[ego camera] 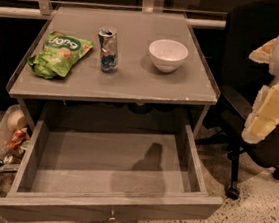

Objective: Place redbull can into top drawer

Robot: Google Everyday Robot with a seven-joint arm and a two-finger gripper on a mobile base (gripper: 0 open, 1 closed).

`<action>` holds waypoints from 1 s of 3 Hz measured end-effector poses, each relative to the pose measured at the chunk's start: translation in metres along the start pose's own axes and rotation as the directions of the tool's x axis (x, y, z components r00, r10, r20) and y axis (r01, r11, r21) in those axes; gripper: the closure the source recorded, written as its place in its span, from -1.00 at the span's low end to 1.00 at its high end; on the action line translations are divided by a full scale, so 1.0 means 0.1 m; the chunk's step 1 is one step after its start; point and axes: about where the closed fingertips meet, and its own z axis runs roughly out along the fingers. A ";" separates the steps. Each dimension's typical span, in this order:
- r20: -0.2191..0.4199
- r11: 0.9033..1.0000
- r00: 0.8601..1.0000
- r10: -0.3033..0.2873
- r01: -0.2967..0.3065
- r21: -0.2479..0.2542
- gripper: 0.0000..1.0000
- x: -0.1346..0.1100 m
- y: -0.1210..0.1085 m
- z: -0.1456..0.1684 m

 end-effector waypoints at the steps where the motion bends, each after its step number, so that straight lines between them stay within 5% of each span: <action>1: 0.075 0.998 0.996 0.057 -0.059 0.016 -1.00 -0.14 -0.27 0.17; 2: 0.127 0.993 0.986 0.111 -0.116 0.030 -1.00 -0.35 -0.62 0.46; 3: 0.146 0.992 0.982 0.124 -0.122 -0.020 -1.00 -0.57 -0.90 0.71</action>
Offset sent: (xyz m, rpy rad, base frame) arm 0.1362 0.0387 -0.0346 0.2151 -0.0767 -0.1454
